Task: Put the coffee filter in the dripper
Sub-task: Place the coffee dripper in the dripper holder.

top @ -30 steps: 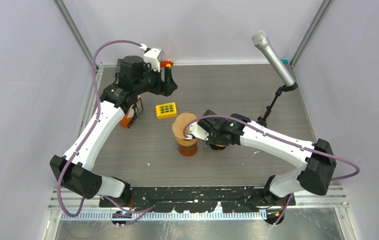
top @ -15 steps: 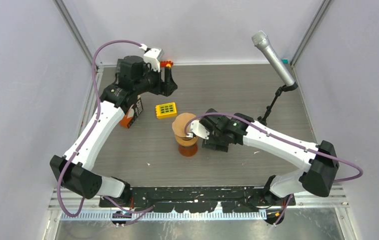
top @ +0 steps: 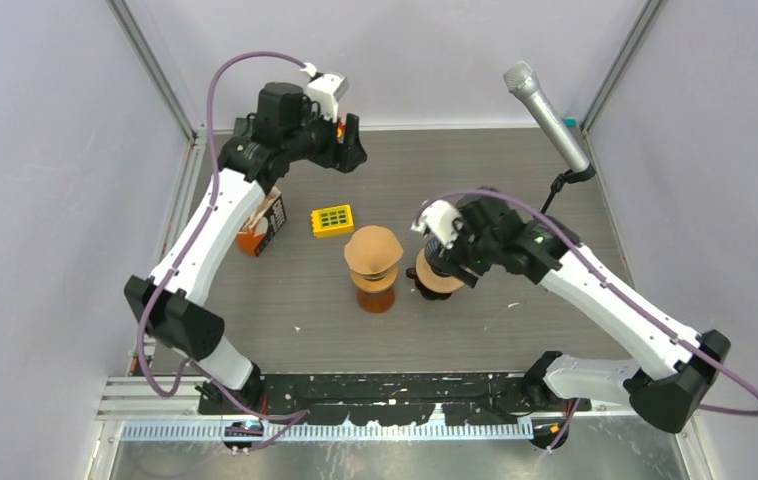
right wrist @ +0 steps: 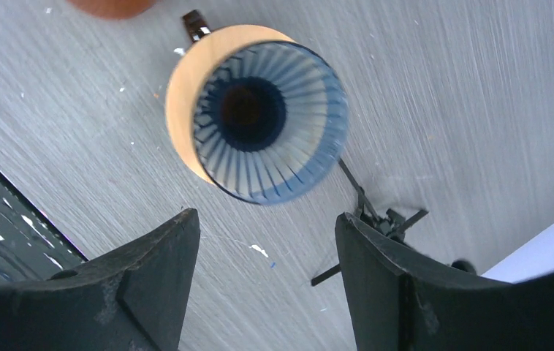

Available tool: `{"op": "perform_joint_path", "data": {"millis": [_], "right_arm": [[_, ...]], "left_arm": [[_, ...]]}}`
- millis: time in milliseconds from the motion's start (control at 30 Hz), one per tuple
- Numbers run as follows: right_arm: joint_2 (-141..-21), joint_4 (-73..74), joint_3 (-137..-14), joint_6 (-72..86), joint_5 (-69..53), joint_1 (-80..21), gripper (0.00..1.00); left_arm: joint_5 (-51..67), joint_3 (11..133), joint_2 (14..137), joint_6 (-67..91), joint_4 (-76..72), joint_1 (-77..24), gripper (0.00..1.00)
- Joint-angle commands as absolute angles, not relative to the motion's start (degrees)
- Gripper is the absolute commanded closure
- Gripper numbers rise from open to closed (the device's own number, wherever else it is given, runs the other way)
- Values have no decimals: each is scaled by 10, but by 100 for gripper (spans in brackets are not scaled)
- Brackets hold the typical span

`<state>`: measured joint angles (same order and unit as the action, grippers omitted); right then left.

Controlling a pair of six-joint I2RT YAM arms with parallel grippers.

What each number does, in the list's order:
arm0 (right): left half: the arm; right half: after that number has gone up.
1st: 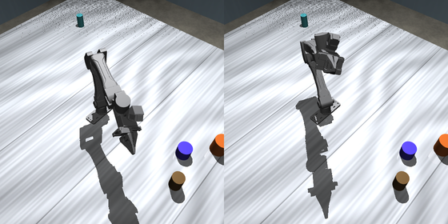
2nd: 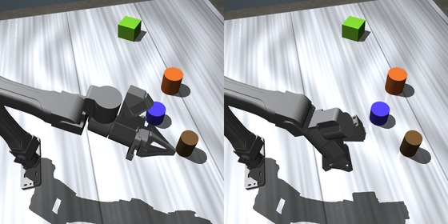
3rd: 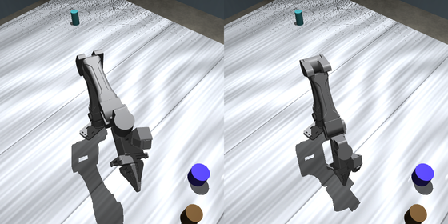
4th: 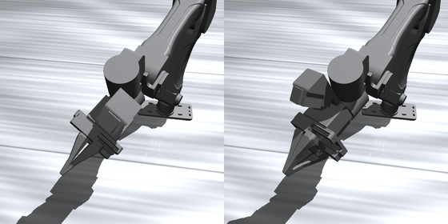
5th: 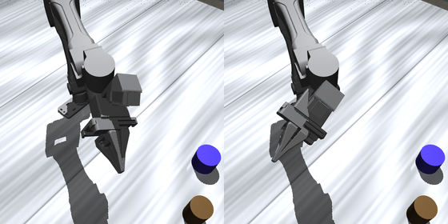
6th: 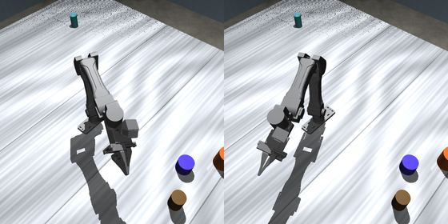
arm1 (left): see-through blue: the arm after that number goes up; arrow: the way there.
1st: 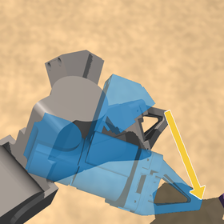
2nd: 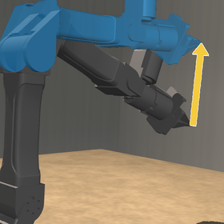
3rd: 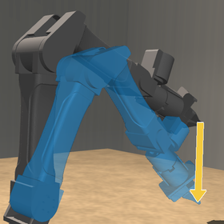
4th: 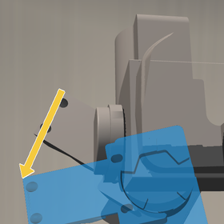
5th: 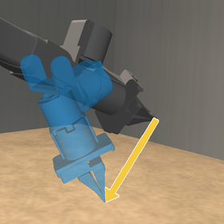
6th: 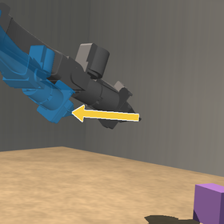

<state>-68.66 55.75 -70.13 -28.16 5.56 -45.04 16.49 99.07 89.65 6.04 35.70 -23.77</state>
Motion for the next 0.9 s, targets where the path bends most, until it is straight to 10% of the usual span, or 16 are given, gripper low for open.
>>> {"op": "perform_joint_path", "data": {"millis": [0, 867], "right_arm": [[-642, 532, -725, -202, -20, -374, 28], [-767, 493, -689, -36, -203, -166, 43]], "left_arm": [[194, 1068, 939, -4, 447, -275, 29], [265, 1109, 1116, 68, 496, -415, 44]]}}
